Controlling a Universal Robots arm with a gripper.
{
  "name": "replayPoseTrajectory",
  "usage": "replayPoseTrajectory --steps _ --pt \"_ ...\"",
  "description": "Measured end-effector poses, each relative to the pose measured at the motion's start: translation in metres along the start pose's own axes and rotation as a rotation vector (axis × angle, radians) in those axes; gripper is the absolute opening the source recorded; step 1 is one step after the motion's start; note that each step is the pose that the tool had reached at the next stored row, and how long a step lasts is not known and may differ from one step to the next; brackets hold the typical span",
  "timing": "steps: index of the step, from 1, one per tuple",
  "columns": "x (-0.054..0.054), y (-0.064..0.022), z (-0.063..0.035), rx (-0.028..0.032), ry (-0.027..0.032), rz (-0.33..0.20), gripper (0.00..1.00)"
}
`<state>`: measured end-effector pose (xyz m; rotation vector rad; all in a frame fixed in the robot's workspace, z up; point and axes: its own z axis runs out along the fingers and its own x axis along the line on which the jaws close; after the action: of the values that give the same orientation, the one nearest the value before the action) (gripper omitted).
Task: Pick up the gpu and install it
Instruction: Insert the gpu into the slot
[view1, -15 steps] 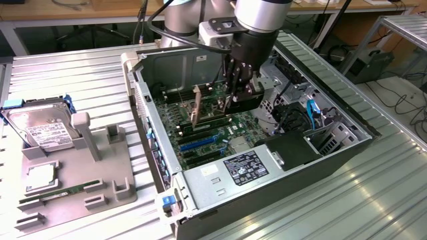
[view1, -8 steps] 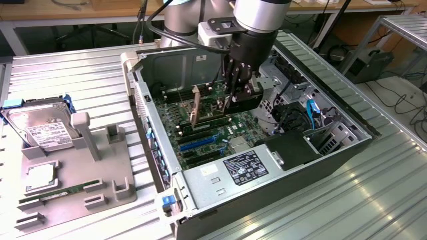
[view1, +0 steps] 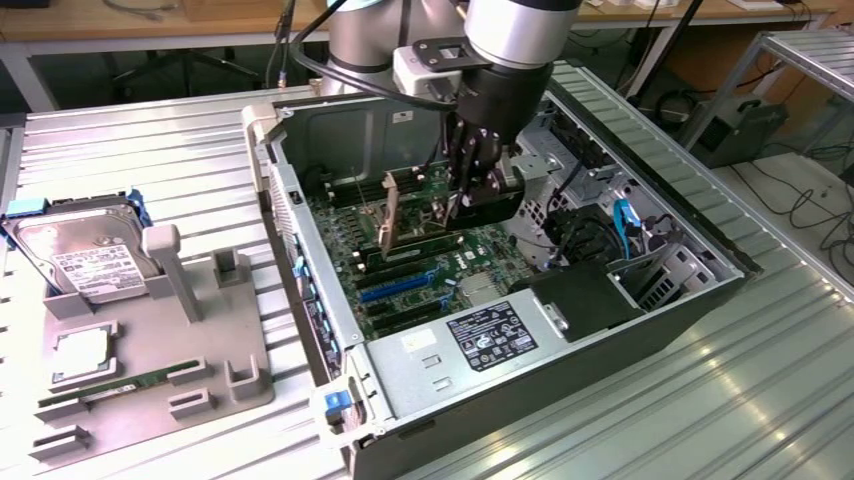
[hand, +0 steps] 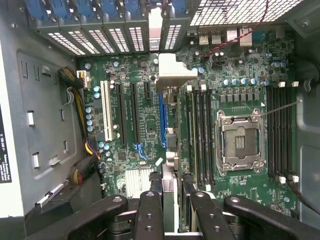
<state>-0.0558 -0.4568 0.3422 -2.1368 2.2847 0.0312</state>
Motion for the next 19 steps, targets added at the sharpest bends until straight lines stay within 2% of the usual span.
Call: replayPoseTrajectory --steps 10,12,19 --pt "0.0 0.0012 0.0007 0.0 0.0 0.0 0.27" --pt "0.001 0.0121 0.0021 0.0 0.0001 0.0 0.27" --pt "0.002 0.0203 0.0062 0.0 0.0 0.0 0.27"
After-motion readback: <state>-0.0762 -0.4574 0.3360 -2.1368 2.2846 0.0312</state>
